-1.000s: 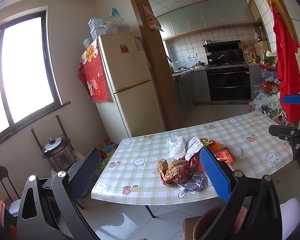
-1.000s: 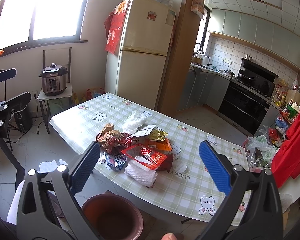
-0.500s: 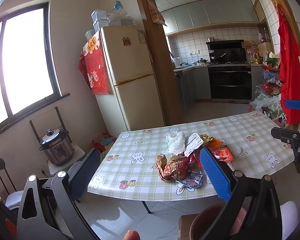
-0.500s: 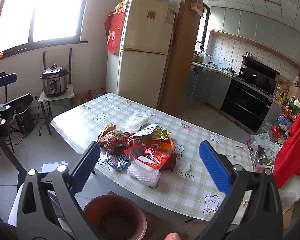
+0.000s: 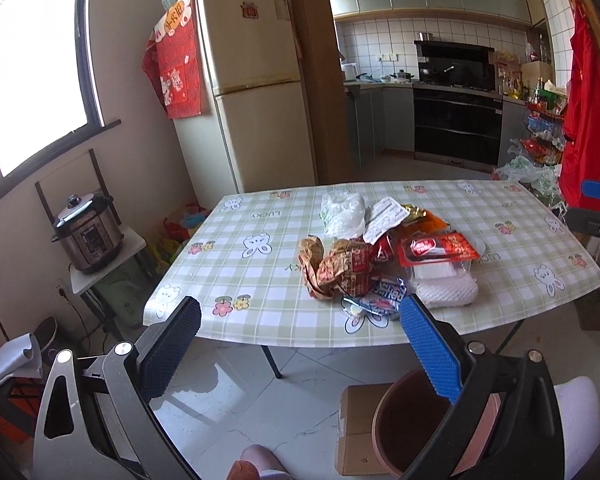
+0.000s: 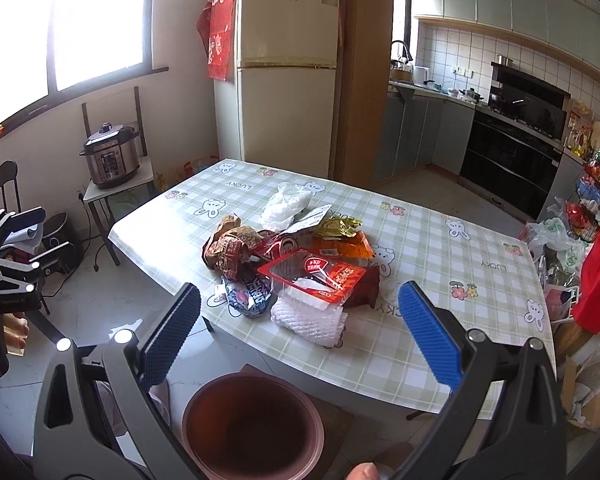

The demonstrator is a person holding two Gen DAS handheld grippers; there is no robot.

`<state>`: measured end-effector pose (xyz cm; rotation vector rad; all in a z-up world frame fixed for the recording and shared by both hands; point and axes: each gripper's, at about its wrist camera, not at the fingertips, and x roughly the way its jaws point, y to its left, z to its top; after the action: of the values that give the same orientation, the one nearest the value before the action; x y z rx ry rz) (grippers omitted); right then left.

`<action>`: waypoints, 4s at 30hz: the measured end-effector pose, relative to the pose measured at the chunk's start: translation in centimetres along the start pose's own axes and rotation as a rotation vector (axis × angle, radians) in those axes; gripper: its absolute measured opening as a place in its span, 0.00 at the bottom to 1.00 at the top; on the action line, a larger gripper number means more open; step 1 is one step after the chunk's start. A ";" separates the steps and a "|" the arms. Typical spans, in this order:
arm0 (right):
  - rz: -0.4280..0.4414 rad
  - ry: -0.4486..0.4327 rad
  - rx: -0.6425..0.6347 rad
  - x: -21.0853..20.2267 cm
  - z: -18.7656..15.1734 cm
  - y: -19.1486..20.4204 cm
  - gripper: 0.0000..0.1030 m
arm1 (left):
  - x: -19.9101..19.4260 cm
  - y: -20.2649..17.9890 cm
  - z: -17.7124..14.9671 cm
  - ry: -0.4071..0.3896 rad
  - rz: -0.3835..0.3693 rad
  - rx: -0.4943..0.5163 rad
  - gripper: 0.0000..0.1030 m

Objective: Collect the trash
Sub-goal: 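Reach the left gripper to the crumpled brown paper bag and grasp it, then grasp the red-and-clear plastic tray package with the right gripper while the left holds the brown bag, then carry the brown bag over the bin and open the left gripper while the right lifts the tray package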

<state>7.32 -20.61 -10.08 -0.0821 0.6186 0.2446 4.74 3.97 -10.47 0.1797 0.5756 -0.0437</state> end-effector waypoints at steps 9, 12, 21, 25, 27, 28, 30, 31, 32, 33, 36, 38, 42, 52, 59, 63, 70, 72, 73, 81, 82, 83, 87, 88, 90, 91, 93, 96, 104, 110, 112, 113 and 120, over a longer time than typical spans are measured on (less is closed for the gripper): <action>-0.027 0.073 -0.023 4.6 -1.3 -0.6 0.95 | 5.9 -0.8 -2.5 0.147 -0.019 0.011 0.95; -0.019 0.107 -0.002 6.6 -1.8 -1.5 0.95 | 7.8 -0.7 -2.8 0.177 -0.044 -0.025 0.95; 0.000 0.198 0.006 13.0 -3.5 -3.8 0.95 | 16.1 -0.4 -1.8 0.273 -0.141 -0.123 0.69; 0.007 0.225 0.022 15.6 -3.8 -4.8 0.95 | 20.5 -1.9 -0.1 0.242 -0.152 -0.069 0.71; 0.012 0.237 0.030 16.8 -3.9 -5.3 0.95 | 22.7 -2.6 0.5 0.239 -0.165 -0.066 0.81; 0.015 0.241 0.035 17.3 -4.0 -5.5 0.95 | 23.8 -2.9 0.8 0.232 -0.171 -0.066 0.83; 0.023 0.246 0.042 18.3 -4.0 -5.7 0.95 | 25.6 -3.6 1.3 0.225 -0.167 -0.052 0.90; 0.025 0.248 0.044 18.7 -4.0 -5.8 0.95 | 26.2 -4.1 1.6 0.221 -0.157 -0.036 0.91; 0.028 0.250 0.046 19.0 -4.0 -5.9 0.95 | 26.9 -4.5 1.8 0.215 -0.145 -0.014 0.94; 0.033 0.252 0.048 19.4 -4.0 -6.0 0.95 | 27.5 -4.9 1.8 0.212 -0.134 0.012 0.95; 0.042 0.260 0.050 20.4 -4.1 -6.0 0.95 | 29.8 -5.9 1.5 0.241 -0.107 0.077 0.95; 0.046 0.264 0.052 20.8 -4.2 -6.1 0.95 | 30.8 -6.3 1.2 0.249 -0.087 0.104 0.95; 0.053 0.266 0.058 21.3 -4.3 -6.3 0.94 | 31.4 -6.0 0.8 0.246 -0.089 0.102 0.93; 0.084 0.255 0.088 21.7 -4.1 -6.4 0.93 | 29.3 -3.3 0.7 0.189 -0.026 0.077 0.36; 0.123 0.253 0.168 22.2 -3.7 -7.1 0.81 | 26.2 -0.7 1.2 0.104 0.000 0.021 0.34; 0.122 0.234 0.205 22.3 -3.2 -7.8 0.79 | 24.3 0.7 1.7 0.066 0.007 -0.012 0.34; 0.126 0.226 0.334 25.3 -1.8 -11.2 0.62 | 19.8 1.8 1.2 0.009 0.022 -0.054 0.34; 0.152 0.251 0.401 26.9 -2.1 -12.2 0.58 | 18.7 1.9 0.6 0.004 0.016 -0.071 0.34; 0.160 0.262 0.428 27.5 -2.2 -12.6 0.55 | 18.1 2.0 0.1 0.004 0.014 -0.079 0.34; 0.220 0.332 0.630 30.6 -4.4 -14.2 0.29 | 15.1 1.0 -3.0 0.041 -0.037 -0.102 0.34; 0.234 0.320 0.655 30.2 -4.4 -14.3 0.26 | 14.9 1.0 -3.1 0.044 -0.044 -0.107 0.34; 0.240 0.306 0.662 29.9 -4.4 -14.3 0.23 | 14.7 0.9 -3.1 0.046 -0.049 -0.111 0.34; 0.239 0.258 0.655 28.2 -3.6 -13.9 0.16 | 14.0 0.4 -3.0 0.038 -0.061 -0.095 0.34; 0.238 0.246 0.650 27.8 -3.4 -13.8 0.15 | 13.7 0.3 -2.9 0.033 -0.065 -0.093 0.34; 0.235 0.216 0.639 26.8 -2.8 -13.5 0.13 | 13.0 0.0 -2.8 0.023 -0.072 -0.092 0.34; 0.230 0.203 0.629 26.3 -2.5 -13.2 0.12 | 12.8 0.0 -2.8 0.019 -0.077 -0.091 0.34; 0.223 0.181 0.613 25.4 -2.1 -13.0 0.11 | 12.3 -0.2 -2.7 0.013 -0.085 -0.091 0.34; 0.203 0.154 0.590 24.2 -1.6 -12.8 0.10 | 11.4 -0.6 -2.8 0.009 -0.100 -0.089 0.34; 0.172 0.089 0.541 20.9 -0.6 -12.4 0.07 | 9.1 -1.3 -3.1 -0.007 -0.121 -0.085 0.34; 0.178 0.052 0.523 18.4 -0.2 -12.1 0.06 | 7.9 -1.1 -2.8 -0.024 -0.133 -0.085 0.34; 0.177 0.046 0.514 17.7 -0.1 -11.9 0.06 | 7.4 -1.1 -2.7 -0.030 -0.143 -0.085 0.34; 0.179 0.043 0.515 17.5 -0.1 -11.8 0.06 | 7.2 -1.2 -2.8 -0.029 -0.152 -0.087 0.34; 0.199 -0.005 0.510 14.2 0.4 -11.0 0.06 | 6.0 -2.5 -4.0 0.026 -0.277 -0.100 0.34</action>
<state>21.48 -28.34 -18.02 0.4733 0.6690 0.2726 7.44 2.29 -17.41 0.0020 0.6240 -0.2809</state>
